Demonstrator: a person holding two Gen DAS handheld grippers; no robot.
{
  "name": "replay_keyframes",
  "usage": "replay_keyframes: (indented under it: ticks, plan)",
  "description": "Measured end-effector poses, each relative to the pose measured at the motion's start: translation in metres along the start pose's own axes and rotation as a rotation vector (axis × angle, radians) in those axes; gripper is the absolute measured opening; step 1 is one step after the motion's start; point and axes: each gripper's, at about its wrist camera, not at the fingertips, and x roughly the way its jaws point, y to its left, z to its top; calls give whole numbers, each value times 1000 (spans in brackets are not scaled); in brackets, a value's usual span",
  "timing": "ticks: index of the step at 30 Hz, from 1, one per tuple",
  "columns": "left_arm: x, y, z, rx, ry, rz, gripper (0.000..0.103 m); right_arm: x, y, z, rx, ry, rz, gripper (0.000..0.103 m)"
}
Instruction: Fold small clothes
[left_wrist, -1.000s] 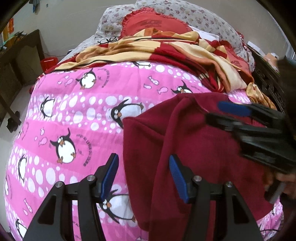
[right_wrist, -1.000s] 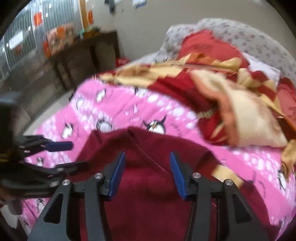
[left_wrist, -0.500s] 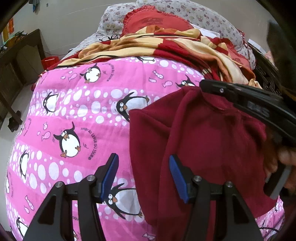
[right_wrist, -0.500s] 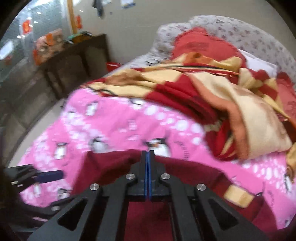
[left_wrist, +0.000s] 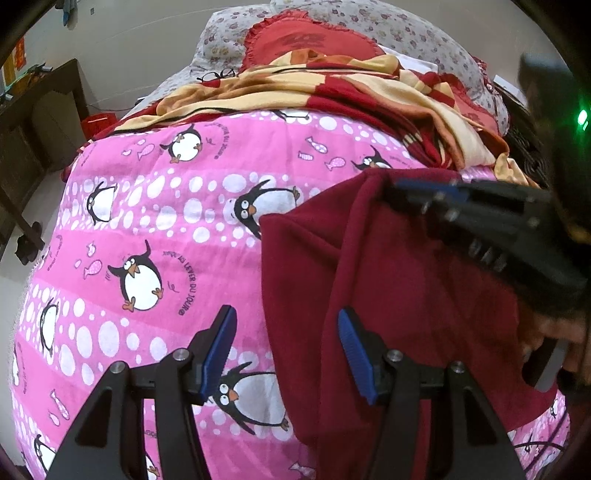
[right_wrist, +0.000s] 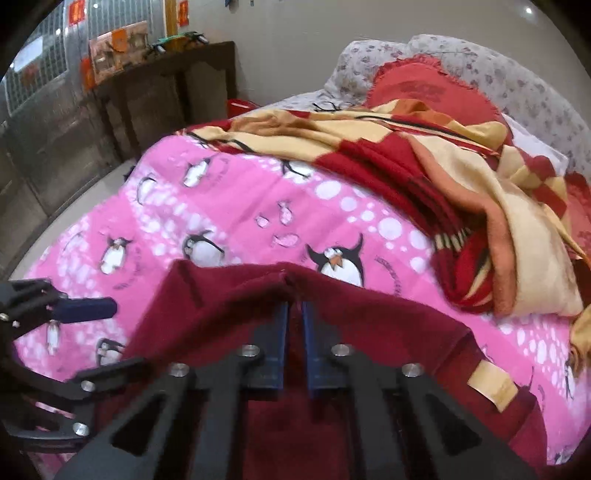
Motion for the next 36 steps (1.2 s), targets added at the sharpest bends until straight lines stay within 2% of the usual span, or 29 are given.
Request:
replay_keyframes:
  ticks: [3, 5, 8, 9, 10, 12, 14, 19, 24, 27, 30, 32, 36]
  plan:
    - [-2, 2, 0, -10, -14, 0, 66, -14, -6, 10, 45, -68, -12, 22]
    - [-2, 2, 1, -9, -16, 17, 66, -7, -14, 15, 98, -53, -24, 22]
    - [-2, 4, 0, -13, -13, 22, 66, 14, -9, 11, 93, -4, -50, 22]
    - [-3, 4, 0, -11, -13, 22, 66, 15, -9, 10, 95, -16, -53, 23]
    - [-3, 5, -1, -9, -12, 24, 66, 12, -12, 9, 117, -27, -37, 24]
    - [-5, 8, -2, -11, -15, 27, 66, 3, -21, 7, 171, -31, 14, 35]
    - [-7, 12, -4, -26, -12, 19, 66, -12, -30, 4, 216, -51, 55, 40]
    - [-20, 23, -15, -67, -18, -22, 66, -41, -34, -8, 220, -75, 81, 40]
    - [-25, 22, -30, -55, 2, -25, 66, -18, 2, -11, 131, -12, 136, 40]
    - [-21, 18, -36, -45, 17, -5, 66, 20, 26, -11, 107, 96, 130, 40]
    - [-17, 18, -40, -56, 21, -22, 68, 21, 37, -8, 79, 89, 97, 41]
    - [-13, 18, -41, -65, 24, -25, 71, 10, 30, -7, 127, 76, 155, 44]
    - [-6, 22, -42, -108, 22, -40, 72, -4, 13, -12, 196, 65, 136, 52]
